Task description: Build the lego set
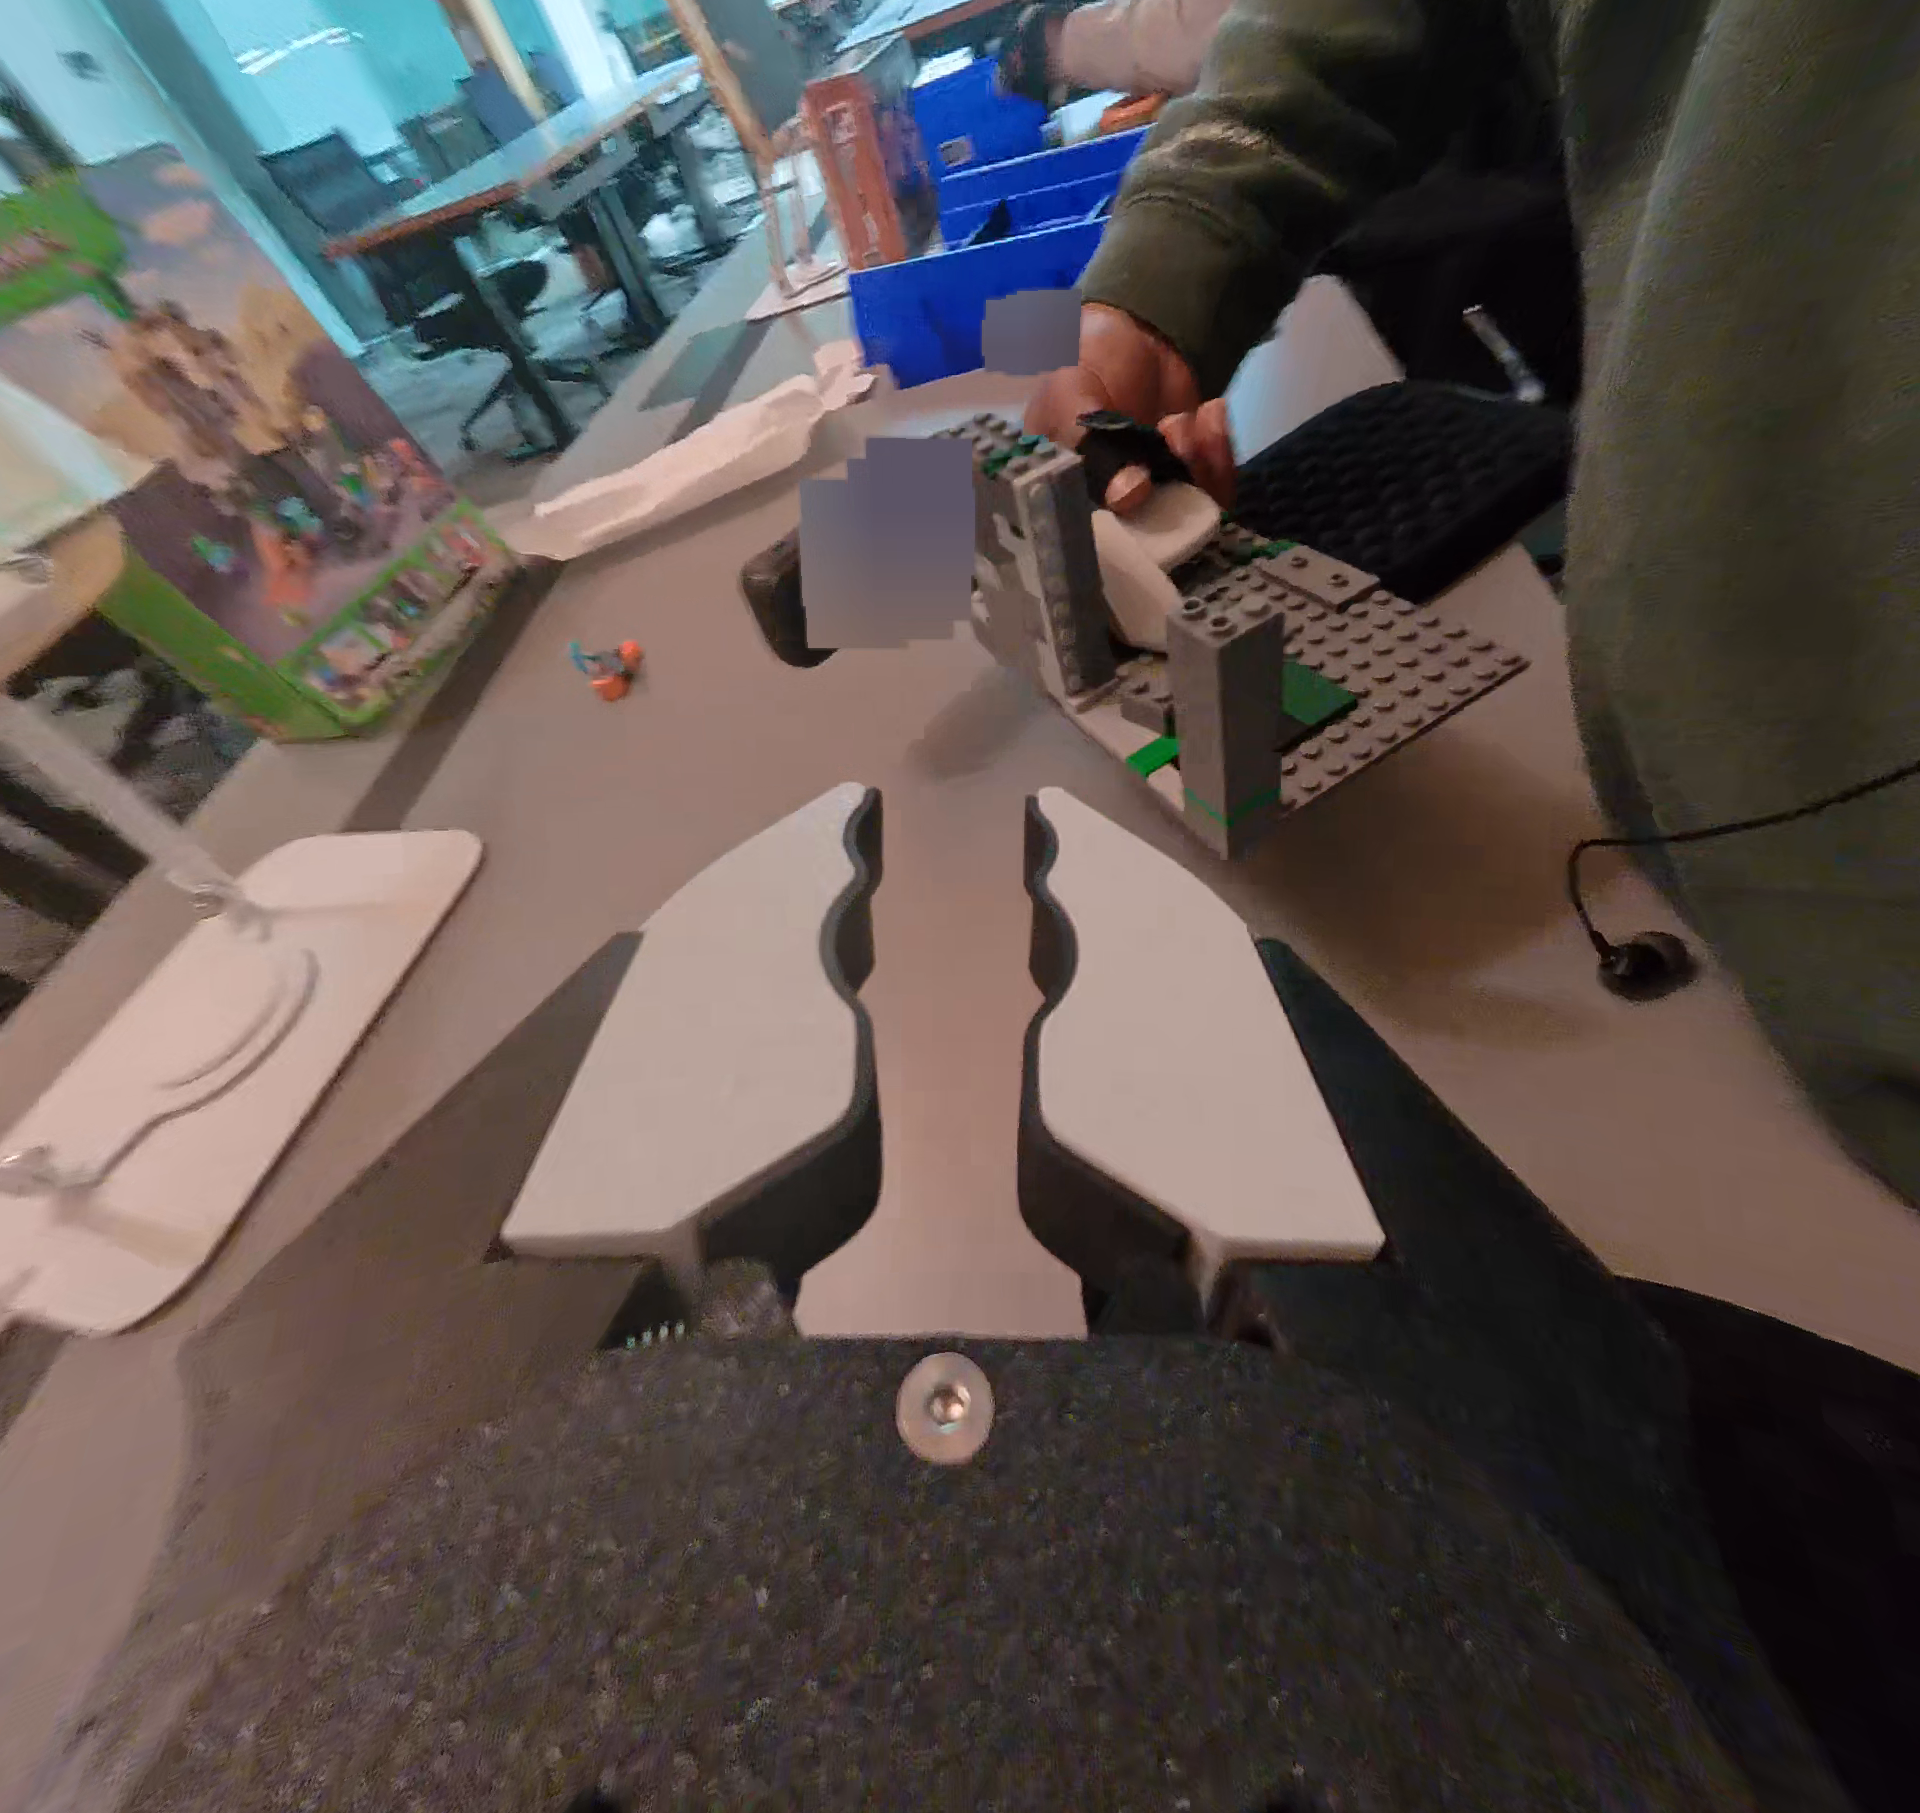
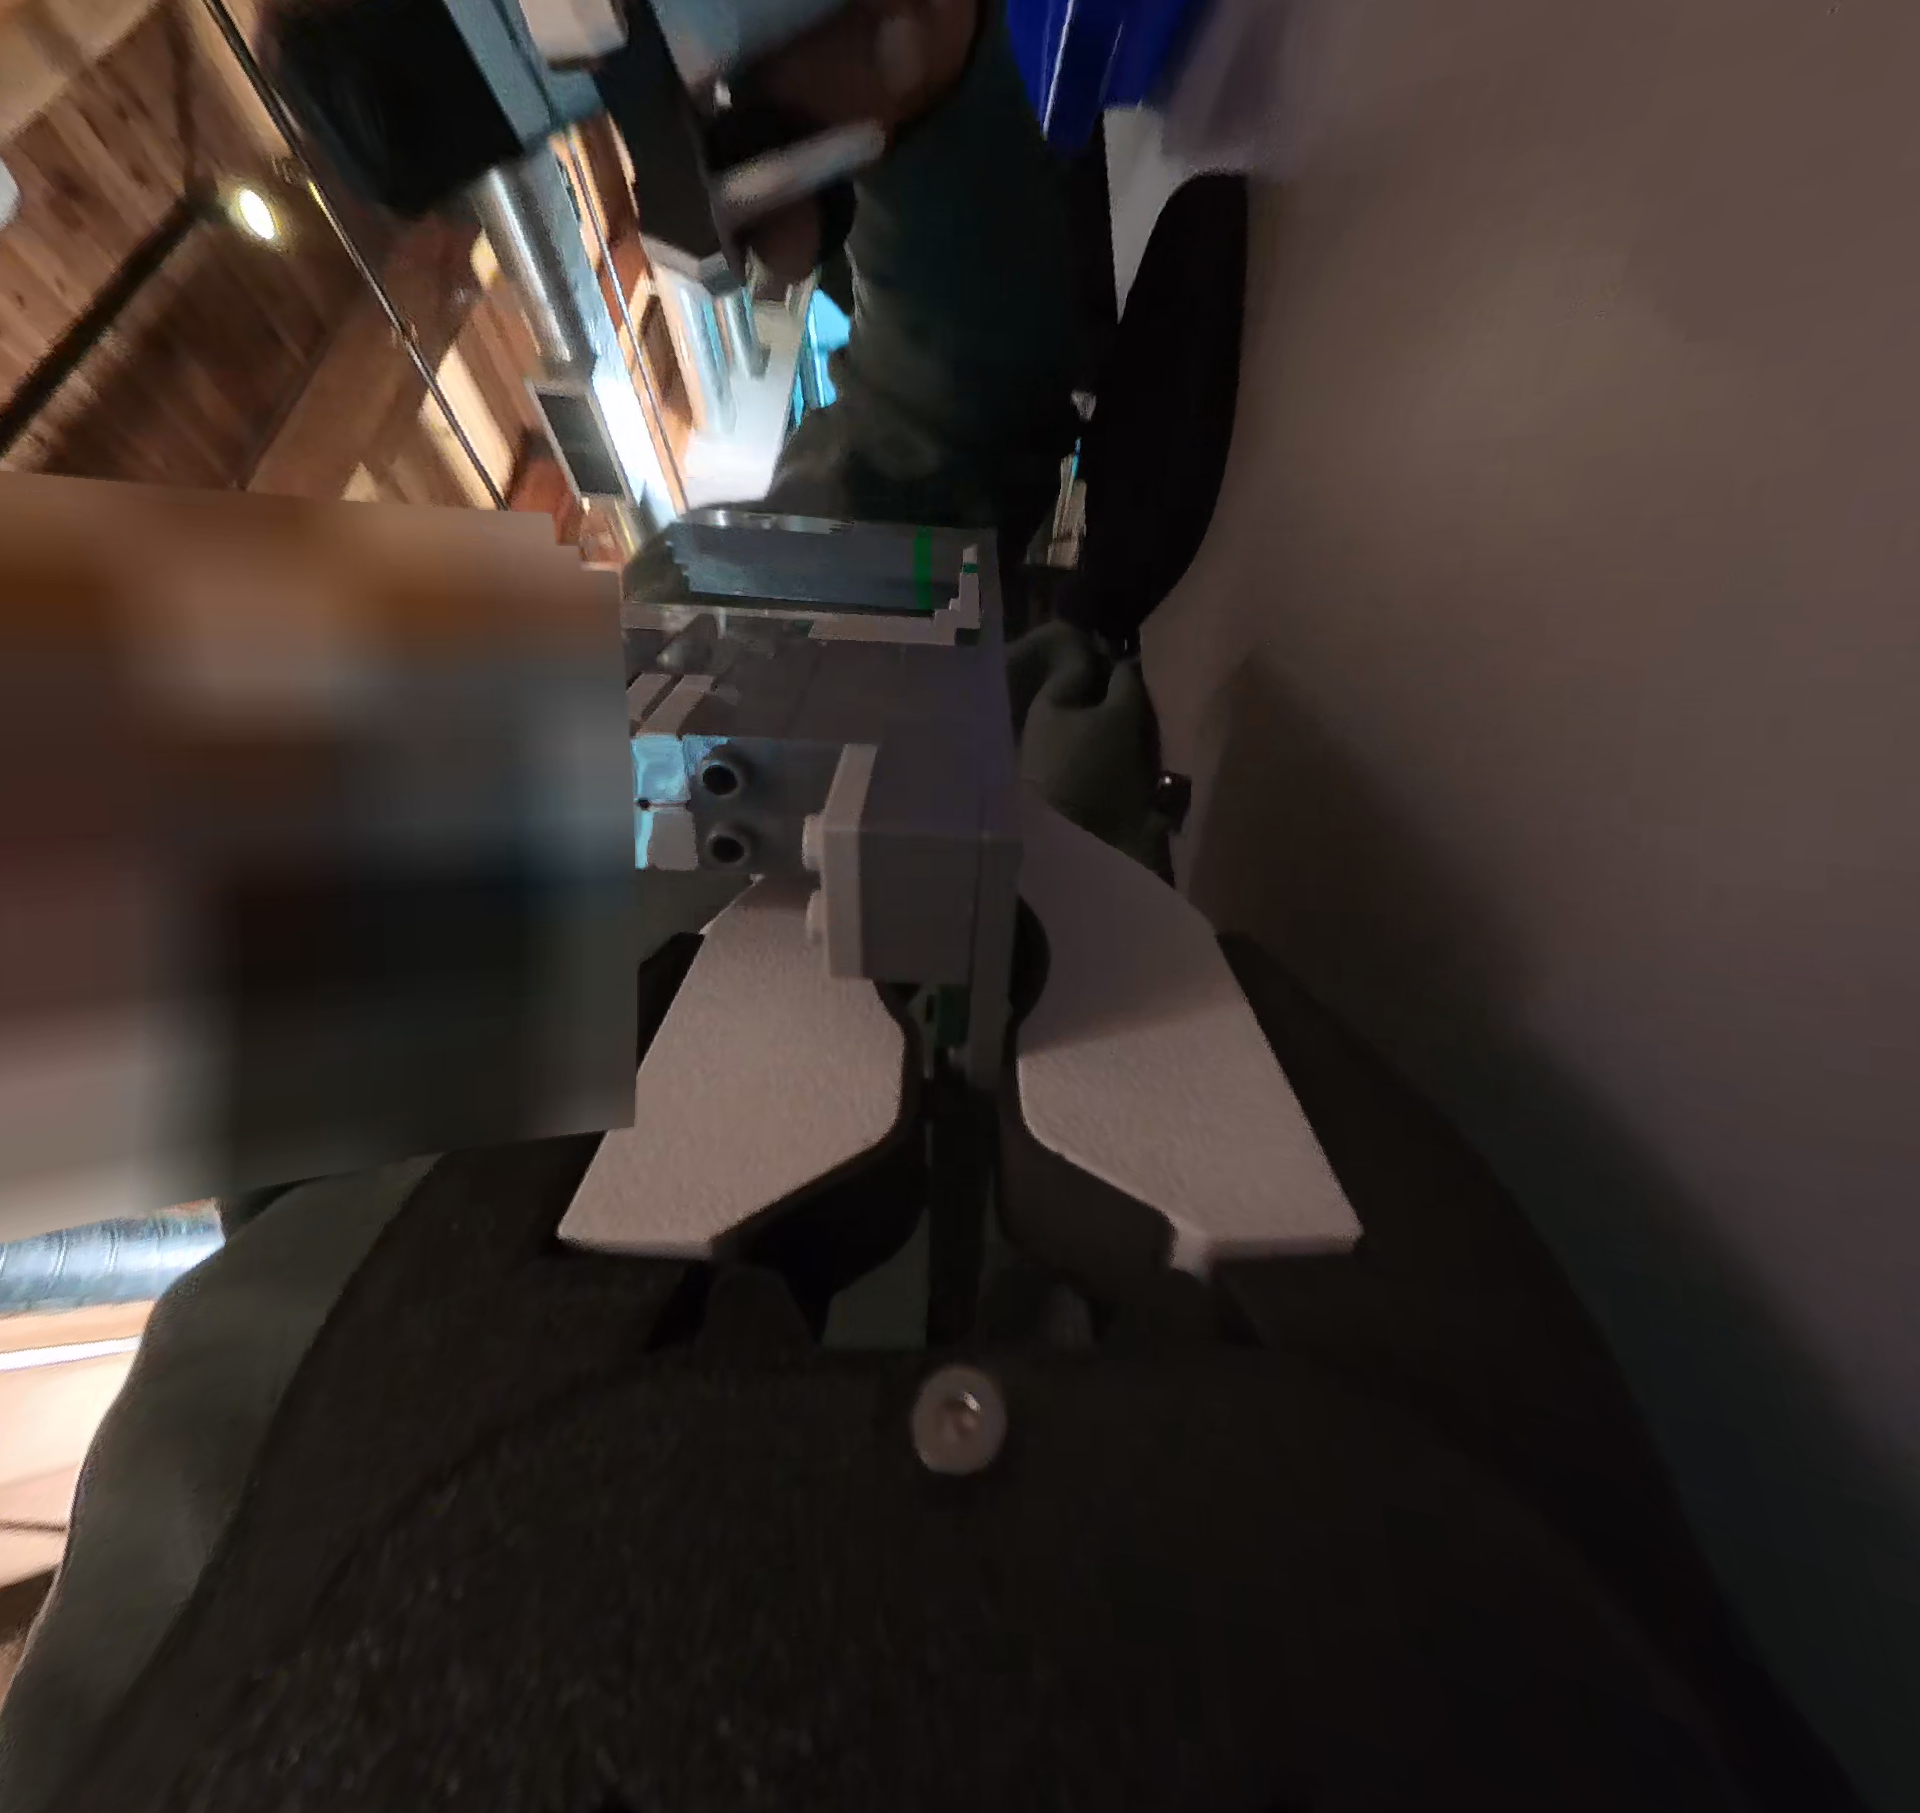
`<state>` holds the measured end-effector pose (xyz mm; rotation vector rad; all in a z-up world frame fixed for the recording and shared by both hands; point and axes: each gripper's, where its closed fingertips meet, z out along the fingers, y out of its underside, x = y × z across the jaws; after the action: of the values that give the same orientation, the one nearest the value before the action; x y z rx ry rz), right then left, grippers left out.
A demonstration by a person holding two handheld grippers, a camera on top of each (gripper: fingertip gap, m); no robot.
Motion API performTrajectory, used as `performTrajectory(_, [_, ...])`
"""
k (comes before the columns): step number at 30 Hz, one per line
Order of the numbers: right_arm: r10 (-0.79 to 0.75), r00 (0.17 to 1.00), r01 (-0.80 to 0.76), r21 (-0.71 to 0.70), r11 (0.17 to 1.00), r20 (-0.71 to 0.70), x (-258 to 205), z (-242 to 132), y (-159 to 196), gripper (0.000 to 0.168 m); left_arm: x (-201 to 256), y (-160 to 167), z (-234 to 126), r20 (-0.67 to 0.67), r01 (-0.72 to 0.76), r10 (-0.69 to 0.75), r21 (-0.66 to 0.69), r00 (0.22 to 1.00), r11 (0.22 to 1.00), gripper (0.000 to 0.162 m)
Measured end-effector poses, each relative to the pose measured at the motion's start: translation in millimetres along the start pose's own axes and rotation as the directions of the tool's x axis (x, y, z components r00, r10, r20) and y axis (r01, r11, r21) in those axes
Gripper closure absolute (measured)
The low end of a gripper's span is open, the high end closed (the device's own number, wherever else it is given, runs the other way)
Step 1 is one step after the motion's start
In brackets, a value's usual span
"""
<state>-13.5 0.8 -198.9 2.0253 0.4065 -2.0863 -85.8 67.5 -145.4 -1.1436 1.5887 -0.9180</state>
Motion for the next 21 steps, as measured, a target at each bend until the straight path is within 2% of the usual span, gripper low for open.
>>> performTrajectory(4, [-0.034, 0.999, 0.034, -0.137, 0.99, 0.003, -3.2, 3.9, 7.5, 0.16, 27.3, -6.0, 18.9, -0.294, 0.084, -0.08, 0.003, 0.952, 0.996, 0.143])
performTrajectory(9, [-0.049, 0.999, 0.051, -0.229, 0.972, 0.016, -7.8, 11.4, 11.4, 0.16, 54.1, -5.6, 49.9, -0.476, 0.101, -0.099, -0.022, 0.874, 0.995, 0.14])
performTrajectory(12, [-0.044, 0.999, 0.048, -0.245, 0.968, 0.025, -8.3, 12.4, 12.8, 0.16, 65.2, -5.9, 59.6, -0.526, 0.088, -0.086, -0.022, 0.846, 0.996, 0.14])
performTrajectory(21, [-0.034, 0.999, 0.041, -0.265, 0.963, 0.034, -4.4, 12.7, 18.2, 0.16, 74.0, -2.0, 64.9, -0.566, 0.066, -0.093, -0.069, 0.819, 0.995, 0.139])
